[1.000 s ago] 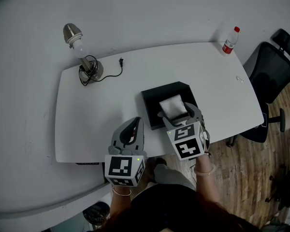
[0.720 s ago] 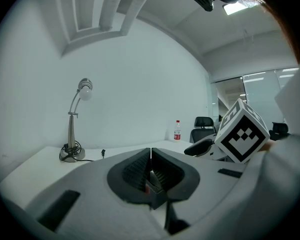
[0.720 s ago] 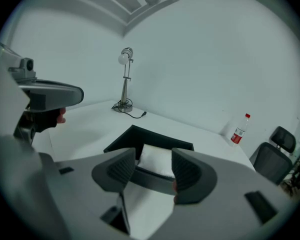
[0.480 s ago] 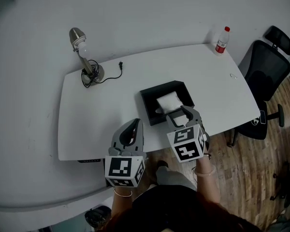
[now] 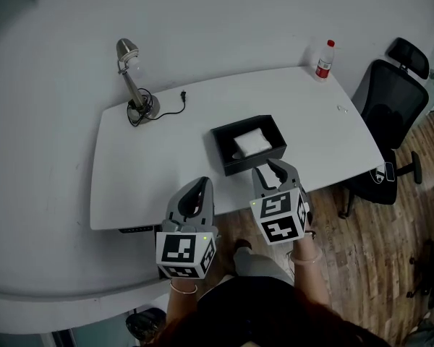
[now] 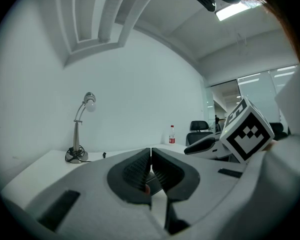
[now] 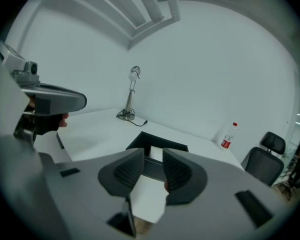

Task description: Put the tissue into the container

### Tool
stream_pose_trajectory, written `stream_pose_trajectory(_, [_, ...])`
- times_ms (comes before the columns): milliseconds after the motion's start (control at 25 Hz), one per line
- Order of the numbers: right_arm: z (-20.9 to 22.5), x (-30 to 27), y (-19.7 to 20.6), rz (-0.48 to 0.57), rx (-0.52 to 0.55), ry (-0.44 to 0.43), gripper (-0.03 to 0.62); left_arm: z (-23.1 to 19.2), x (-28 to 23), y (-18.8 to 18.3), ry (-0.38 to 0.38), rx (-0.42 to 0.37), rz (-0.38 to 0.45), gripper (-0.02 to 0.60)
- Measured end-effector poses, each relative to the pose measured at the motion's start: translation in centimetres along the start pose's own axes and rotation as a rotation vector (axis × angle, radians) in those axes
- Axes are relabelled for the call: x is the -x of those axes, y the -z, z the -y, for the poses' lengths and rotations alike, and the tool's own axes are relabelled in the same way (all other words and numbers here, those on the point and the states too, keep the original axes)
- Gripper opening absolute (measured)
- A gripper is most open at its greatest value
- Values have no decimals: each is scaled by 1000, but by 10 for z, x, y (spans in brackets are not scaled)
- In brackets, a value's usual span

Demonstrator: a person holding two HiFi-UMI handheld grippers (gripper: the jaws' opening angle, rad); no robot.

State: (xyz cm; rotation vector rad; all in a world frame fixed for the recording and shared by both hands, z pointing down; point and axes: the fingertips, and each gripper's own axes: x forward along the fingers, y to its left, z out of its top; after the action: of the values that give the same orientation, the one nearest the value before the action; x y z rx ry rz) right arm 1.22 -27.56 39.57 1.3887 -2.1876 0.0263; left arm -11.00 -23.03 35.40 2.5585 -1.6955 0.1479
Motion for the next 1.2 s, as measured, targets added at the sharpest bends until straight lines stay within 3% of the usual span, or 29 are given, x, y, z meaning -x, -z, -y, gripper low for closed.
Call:
stream_pose_trajectory(280, [-15, 34, -7, 58, -3, 16, 71, 9, 31, -4, 8, -10, 22, 28])
stream_pose_trajectory(800, [-47, 93, -6, 93, 26, 48, 34, 27, 95, -8, 8, -10, 58, 28])
stream_pose_trajectory(1200, [-68, 142, -8, 198, -78, 49, 20, 44, 133, -5, 22, 0, 76, 28])
